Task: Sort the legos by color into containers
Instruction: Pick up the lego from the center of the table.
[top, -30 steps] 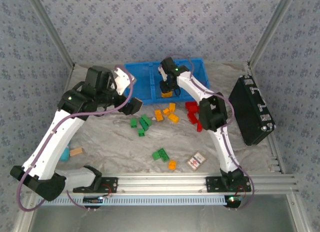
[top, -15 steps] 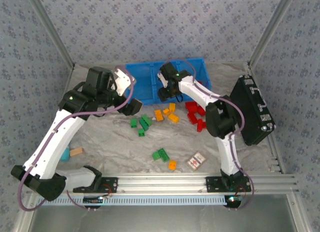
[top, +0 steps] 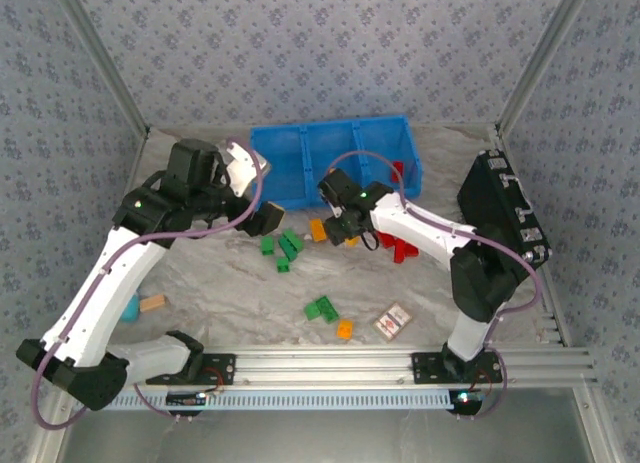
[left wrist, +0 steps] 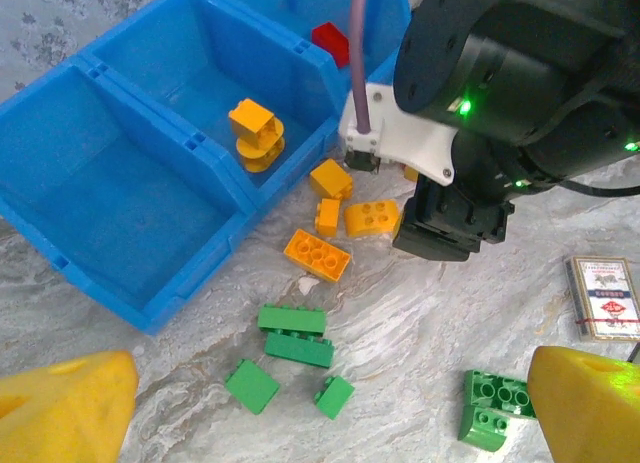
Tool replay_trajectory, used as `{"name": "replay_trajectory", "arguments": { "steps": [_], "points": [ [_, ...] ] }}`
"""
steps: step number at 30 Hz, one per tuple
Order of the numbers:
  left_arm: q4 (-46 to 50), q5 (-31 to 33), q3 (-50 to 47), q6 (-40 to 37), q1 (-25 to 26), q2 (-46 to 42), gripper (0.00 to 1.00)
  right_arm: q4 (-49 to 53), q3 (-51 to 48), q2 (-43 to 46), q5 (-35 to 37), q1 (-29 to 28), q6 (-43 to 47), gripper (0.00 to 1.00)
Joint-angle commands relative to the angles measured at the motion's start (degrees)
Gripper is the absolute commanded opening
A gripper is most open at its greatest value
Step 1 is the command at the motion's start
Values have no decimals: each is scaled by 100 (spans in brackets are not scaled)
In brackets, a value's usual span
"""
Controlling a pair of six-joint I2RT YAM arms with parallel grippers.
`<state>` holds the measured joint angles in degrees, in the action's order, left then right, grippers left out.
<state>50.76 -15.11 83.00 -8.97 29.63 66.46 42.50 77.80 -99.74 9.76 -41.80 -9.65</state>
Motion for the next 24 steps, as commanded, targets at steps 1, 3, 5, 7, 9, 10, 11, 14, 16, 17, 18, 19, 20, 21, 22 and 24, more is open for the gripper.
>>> {"name": "replay_trajectory", "arguments": {
  "steps": [1, 3, 5, 7, 9, 10, 11, 14, 16, 17, 18, 19, 20, 21, 22, 24],
  "points": [
    [-102, -157, -55, 10, -16, -165, 100, -174, -217, 185, 76, 99, -43, 60],
    [-93, -148, -56, 10, -10, -162, 100, -219, -207, 72, -24, 140, 60, 63],
    [-78, -143, -56, 10, -10, -142, 100, -250, -156, -88, -7, 176, 113, 65],
    [-75, -147, -67, 9, -12, -109, 100, -302, -86, -270, -34, 229, 202, 67],
    [-68, -149, -65, 14, -10, -81, 100, -362, -42, -427, -82, 296, 251, 69],
    [-58, -150, -65, 10, -10, -67, 100, -415, -28, -501, -126, 334, 277, 70],
    [-60, -150, -64, 8, -10, -63, 100, -449, -13, -561, -163, 364, 288, 71],
    [-40, -109, -71, -19, -10, -45, 100, -517, 47, -740, -234, 437, 332, 75],
    [-34, -89, -74, -33, -10, -31, 100, -565, 86, -844, -277, 471, 350, 76],
    [-31, -86, -82, -41, -10, -35, 100, -589, 101, -885, -302, 485, 358, 76],
    [-31, -77, -78, -43, -10, -22, 100, -609, 114, -928, -328, 503, 374, 76],
    [-31, -79, -86, -43, -10, -16, 100, -620, 132, -979, -356, 501, 391, 76],
    [-31, -79, -89, -52, -11, -3, 100, -637, 147, -1021, -373, 500, 401, 76],
    [-31, -75, -91, -52, -12, 12, 100, -642, 164, -1068, -393, 506, 407, 76],
    [-31, -68, -89, -62, -10, 23, 100, -654, 183, -1123, -407, 512, 413, 76],
    [-29, -54, -74, -65, -10, 62, 100, -688, 200, -1200, -425, 524, 409, 76]
  ]
}}
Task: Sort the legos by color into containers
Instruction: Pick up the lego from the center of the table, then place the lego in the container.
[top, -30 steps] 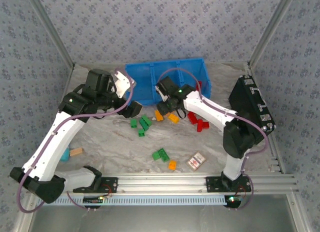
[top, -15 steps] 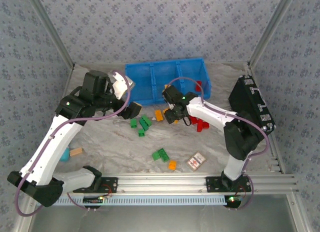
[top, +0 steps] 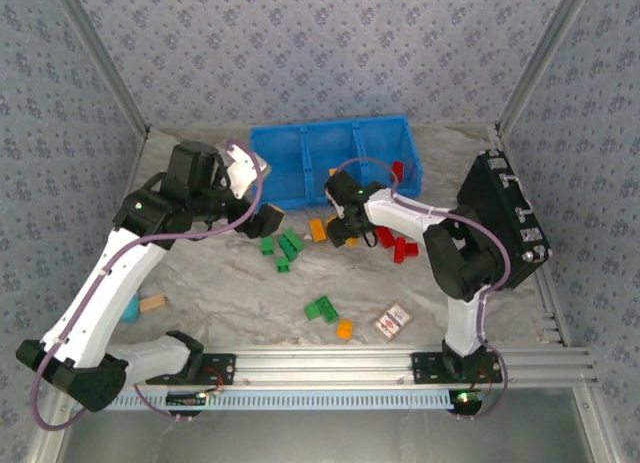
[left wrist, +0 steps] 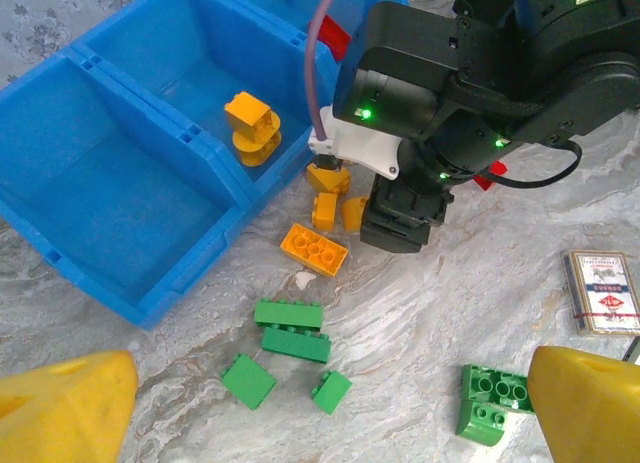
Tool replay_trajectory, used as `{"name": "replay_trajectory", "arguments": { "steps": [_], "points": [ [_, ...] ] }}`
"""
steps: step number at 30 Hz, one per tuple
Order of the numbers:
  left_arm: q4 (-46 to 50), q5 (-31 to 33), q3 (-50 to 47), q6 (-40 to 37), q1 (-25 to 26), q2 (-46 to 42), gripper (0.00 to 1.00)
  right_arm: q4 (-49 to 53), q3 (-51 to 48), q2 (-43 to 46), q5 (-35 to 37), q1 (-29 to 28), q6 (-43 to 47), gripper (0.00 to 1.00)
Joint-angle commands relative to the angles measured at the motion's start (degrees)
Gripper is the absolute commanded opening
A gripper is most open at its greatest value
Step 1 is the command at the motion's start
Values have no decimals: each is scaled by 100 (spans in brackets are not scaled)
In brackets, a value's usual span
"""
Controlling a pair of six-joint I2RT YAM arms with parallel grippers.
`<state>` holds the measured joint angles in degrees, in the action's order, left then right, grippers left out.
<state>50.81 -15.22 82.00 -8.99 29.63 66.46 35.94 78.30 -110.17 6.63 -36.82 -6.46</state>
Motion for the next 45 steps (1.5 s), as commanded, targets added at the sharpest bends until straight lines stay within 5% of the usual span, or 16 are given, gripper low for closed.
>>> {"name": "replay_trajectory", "arguments": {
  "steps": [1, 18, 26, 35, 45],
  "points": [
    [-28, -45, 35, -59, -10, 85, 100, -65, 156, -195, -133, 40, 87, 75],
    [-53, -51, 36, -76, -11, 164, 100, -124, 14, -379, -329, 96, 15, 38],
    [-50, -13, -16, -118, -12, 120, 100, 323, 78, 214, -229, 70, -78, 32],
    [-172, -100, 54, -171, -18, 137, 100, 769, 1574, 204, -96, 116, 151, 32],
    [-344, 179, -67, -314, -18, 123, 100, 626, 4162, -1697, 153, 428, 79, 33]
  ]
}}
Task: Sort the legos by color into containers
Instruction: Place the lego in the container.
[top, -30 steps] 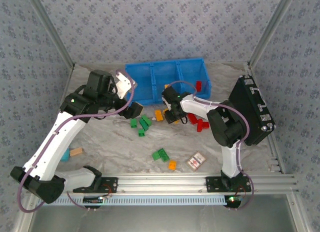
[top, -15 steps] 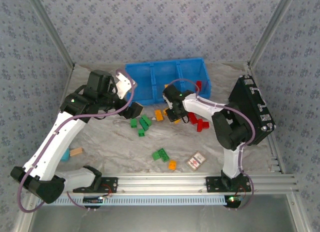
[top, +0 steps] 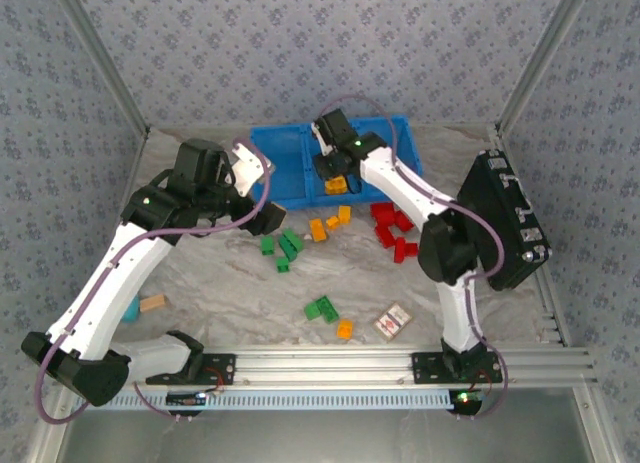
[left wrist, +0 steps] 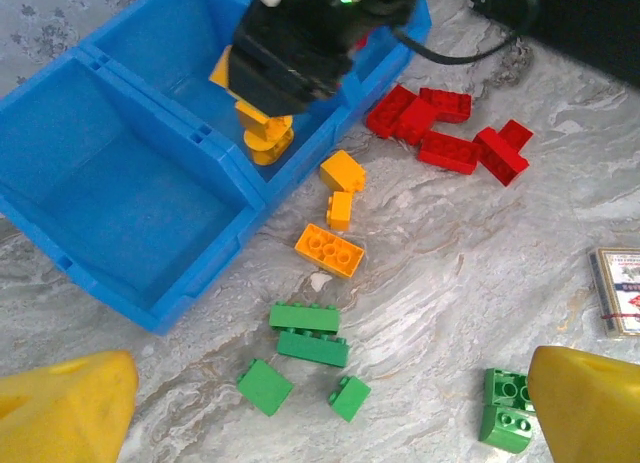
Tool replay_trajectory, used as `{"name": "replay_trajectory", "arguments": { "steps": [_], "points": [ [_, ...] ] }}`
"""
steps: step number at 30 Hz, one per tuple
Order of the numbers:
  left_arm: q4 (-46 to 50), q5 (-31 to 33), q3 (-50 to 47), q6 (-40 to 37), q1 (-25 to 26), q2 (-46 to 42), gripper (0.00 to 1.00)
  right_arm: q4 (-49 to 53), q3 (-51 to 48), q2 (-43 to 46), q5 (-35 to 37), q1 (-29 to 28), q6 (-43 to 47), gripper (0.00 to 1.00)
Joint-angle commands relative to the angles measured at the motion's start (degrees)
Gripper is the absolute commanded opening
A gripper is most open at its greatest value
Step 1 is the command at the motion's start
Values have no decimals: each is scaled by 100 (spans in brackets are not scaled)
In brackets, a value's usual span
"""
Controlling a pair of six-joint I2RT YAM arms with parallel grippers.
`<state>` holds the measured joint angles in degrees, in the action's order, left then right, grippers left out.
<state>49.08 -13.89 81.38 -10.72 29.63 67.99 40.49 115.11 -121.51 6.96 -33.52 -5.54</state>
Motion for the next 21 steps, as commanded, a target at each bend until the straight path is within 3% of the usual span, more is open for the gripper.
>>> {"name": "replay_trajectory", "arguments": {
  "steps": [1, 5, 10, 16, 21],
  "points": [
    [-186, 84, -38, -172, -18, -46, 100, 222, 726, -774, 89, 132, -25, 33],
    [-241, 412, -138, -258, -18, -200, 100, 544, 1437, -1423, 224, 156, -44, 35],
    [-296, 590, -240, -359, -12, -313, 100, 359, 1445, -1512, 186, 220, -115, 45],
    [-355, 701, -363, -387, 43, -297, 100, 297, 1184, -1174, 207, 166, -40, 55],
    [-353, 773, -371, -428, 115, -351, 100, 165, 329, -379, 266, 32, 94, 61]
  ]
}}
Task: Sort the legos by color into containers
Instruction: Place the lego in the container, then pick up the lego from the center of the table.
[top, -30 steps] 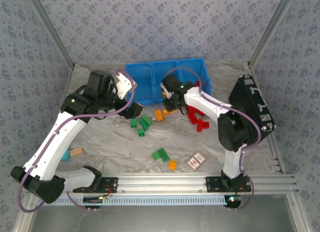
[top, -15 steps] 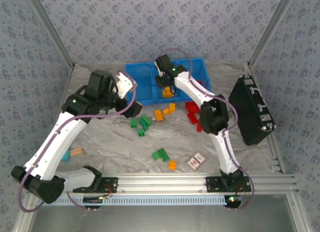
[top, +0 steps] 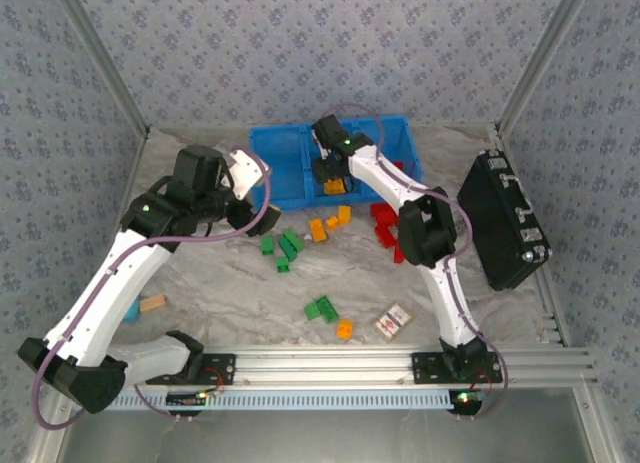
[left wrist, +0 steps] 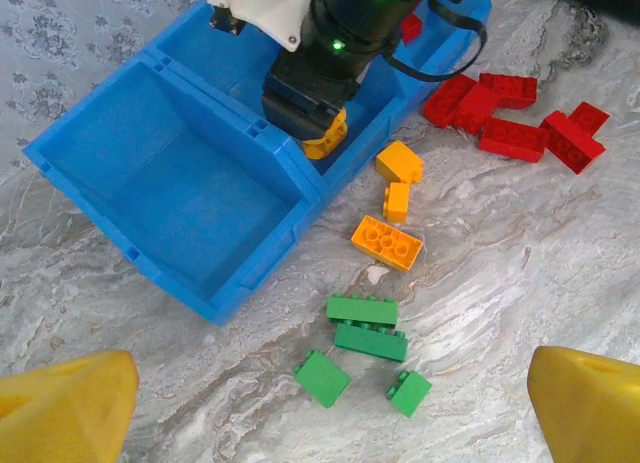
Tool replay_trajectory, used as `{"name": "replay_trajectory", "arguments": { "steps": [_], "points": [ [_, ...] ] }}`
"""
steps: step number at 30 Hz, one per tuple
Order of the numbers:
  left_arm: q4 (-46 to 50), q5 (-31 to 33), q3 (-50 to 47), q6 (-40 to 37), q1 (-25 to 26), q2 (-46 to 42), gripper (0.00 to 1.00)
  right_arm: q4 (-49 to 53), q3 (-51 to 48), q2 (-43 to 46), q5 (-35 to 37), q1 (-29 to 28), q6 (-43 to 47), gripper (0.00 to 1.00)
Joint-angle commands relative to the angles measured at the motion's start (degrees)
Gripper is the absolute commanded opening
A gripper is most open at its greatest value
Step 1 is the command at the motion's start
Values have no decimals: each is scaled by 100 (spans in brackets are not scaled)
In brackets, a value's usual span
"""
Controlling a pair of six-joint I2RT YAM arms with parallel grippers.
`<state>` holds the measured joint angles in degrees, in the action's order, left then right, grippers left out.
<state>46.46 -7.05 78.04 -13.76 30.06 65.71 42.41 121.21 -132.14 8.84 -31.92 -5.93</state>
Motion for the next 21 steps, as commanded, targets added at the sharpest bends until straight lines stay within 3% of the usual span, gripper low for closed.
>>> {"name": "replay_trajectory", "arguments": {
  "steps": [1, 11, 21],
  "points": [
    [-84, 153, -43, -136, 107, -128, 100, -63, -512, 886, 99, -169, 149, 62],
    [-32, 151, -25, -123, 241, -305, 100, -289, -2266, 2308, -207, -585, -347, 57],
    [-62, 125, -154, -118, 296, -504, 100, -734, -2744, 1879, -613, -1083, -1047, 53]
  ]
}}
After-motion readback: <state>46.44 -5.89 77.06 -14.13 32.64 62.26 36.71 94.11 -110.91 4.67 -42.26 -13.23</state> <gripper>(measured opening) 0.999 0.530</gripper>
